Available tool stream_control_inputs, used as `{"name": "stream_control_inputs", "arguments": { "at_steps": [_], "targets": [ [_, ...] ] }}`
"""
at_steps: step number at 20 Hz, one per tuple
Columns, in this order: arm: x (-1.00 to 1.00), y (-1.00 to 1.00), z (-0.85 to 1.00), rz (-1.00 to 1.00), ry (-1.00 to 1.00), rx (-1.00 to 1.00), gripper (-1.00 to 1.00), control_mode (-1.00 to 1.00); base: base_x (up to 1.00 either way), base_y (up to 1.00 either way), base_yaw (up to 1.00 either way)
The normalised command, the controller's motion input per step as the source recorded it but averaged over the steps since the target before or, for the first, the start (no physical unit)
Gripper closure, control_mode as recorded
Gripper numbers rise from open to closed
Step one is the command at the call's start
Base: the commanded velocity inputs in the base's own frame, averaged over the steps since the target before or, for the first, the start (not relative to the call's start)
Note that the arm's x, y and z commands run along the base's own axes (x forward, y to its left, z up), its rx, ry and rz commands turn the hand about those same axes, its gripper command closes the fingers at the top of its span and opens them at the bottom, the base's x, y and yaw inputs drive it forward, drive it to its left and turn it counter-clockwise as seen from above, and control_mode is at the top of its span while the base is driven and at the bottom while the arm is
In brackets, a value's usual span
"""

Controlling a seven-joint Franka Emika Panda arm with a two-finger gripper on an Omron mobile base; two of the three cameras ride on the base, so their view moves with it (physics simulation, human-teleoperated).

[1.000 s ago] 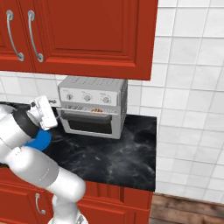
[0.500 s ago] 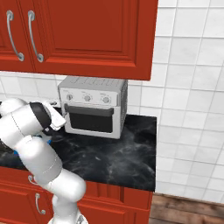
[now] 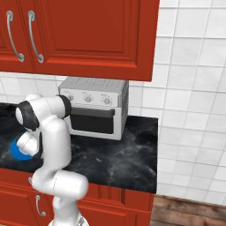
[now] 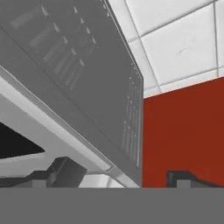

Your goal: Pick up the bagel from the plate, place it on the toaster oven rack, close the door, and set the timer.

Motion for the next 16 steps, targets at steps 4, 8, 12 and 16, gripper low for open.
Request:
{"name": "stream_control_inputs", "arguments": {
  "at_steps": [4, 8, 12, 16],
  "targets": [
    [-0.41, 0.0, 1.0, 0.03, 0.0, 0.13, -1.0, -1.0, 0.0, 0.0, 0.0],
    [-0.35, 0.0, 1.0, 0.0, 0.0, 0.27, -1.0, -1.0, 0.0, 0.0, 0.0],
    [-0.39, 0.0, 1.0, -0.04, 0.0, 0.39, -1.0, -1.0, 0.0, 0.0, 0.0],
    [-0.53, -0.17, 0.97, -0.03, 0.0, 0.44, -1.0, -1.0, 0.0, 0.0, 0.0]
  ]
}}
